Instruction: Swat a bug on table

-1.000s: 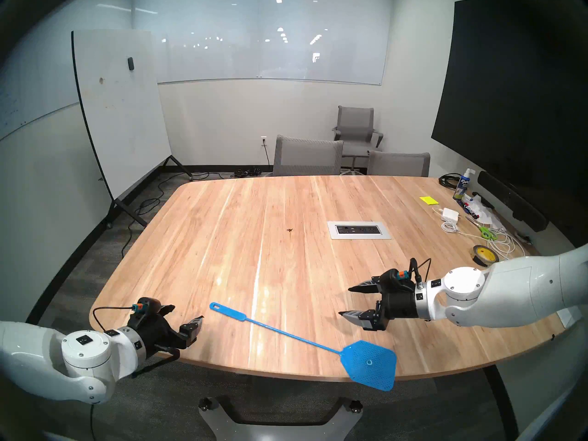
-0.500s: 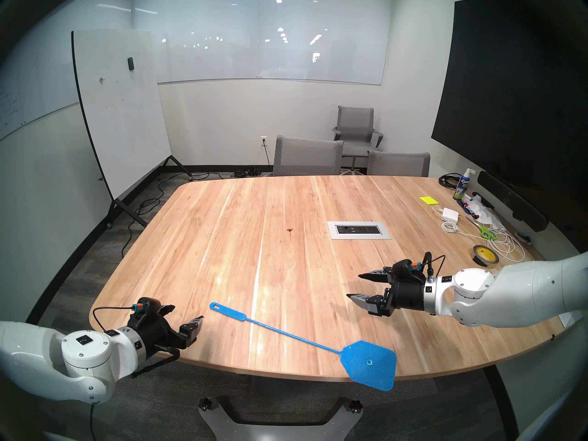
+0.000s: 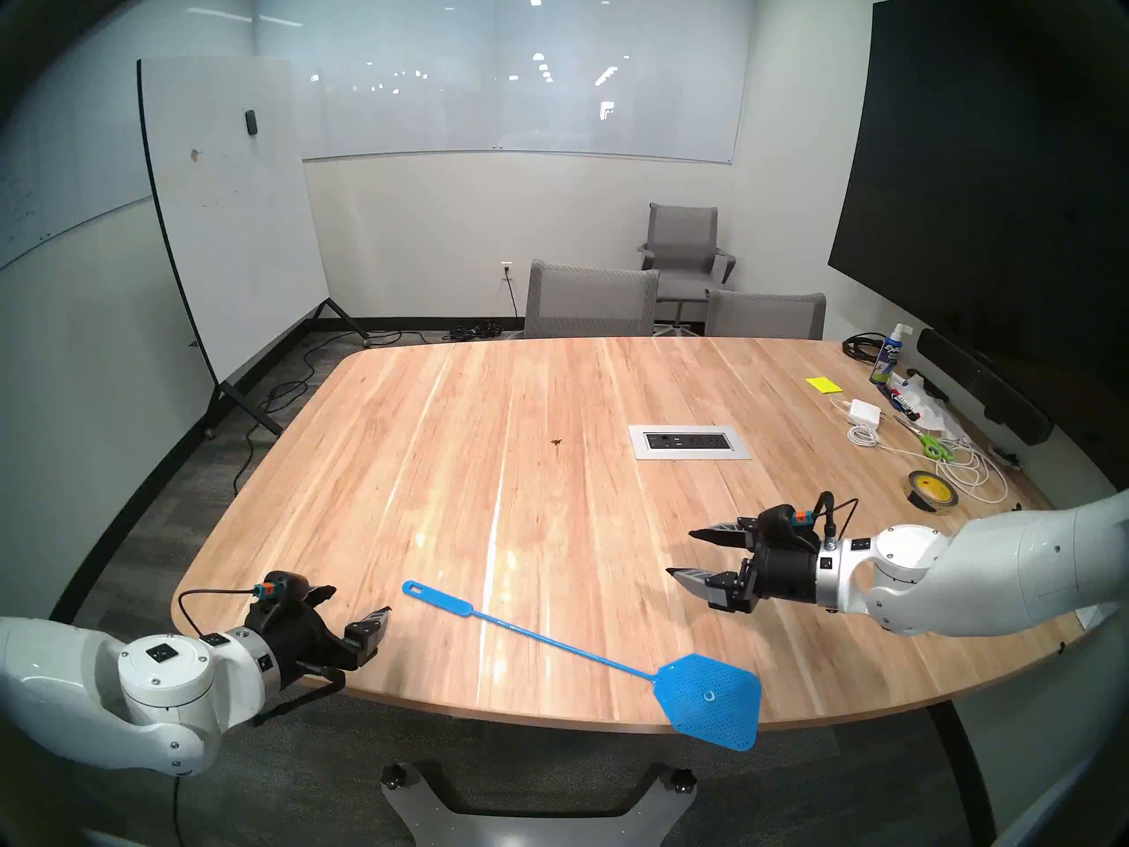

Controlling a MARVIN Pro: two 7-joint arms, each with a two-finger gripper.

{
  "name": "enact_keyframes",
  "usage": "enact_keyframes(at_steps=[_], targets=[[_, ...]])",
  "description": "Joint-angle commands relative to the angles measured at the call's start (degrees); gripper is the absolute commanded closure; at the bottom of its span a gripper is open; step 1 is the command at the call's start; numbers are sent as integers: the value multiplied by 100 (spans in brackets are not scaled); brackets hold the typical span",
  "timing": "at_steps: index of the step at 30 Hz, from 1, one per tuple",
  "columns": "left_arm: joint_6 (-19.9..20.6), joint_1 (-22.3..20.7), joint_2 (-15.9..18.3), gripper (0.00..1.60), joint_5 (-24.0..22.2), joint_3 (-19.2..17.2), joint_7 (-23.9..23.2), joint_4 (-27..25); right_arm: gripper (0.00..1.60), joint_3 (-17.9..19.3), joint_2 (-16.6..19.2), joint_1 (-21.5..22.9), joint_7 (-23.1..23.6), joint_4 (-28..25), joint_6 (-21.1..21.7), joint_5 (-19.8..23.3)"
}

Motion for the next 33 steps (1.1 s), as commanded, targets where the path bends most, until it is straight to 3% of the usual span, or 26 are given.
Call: enact_keyframes(at_steps=[1,11,13,22,33], targets=[[-11,-31,-5,0,-4,-33,9,-29,0,81,0,52,-15,-24,-76,19],[-11,-32,-5,0,-5,-31,9,-29,0,90,3,46,-13,-23,-74,16],[-11,-33,-5,0,-4,-31,9,-29,0,45,-3,93,-430,-115,-32,-159],[-11,-35,-5,0,-4,-29,9,-29,0,87,-82,14,-1171,-264,25,-221],[-11,-36,-5,0,-5,-27,9,-29,0,125,-105,-37,-1518,-313,-32,-182]])
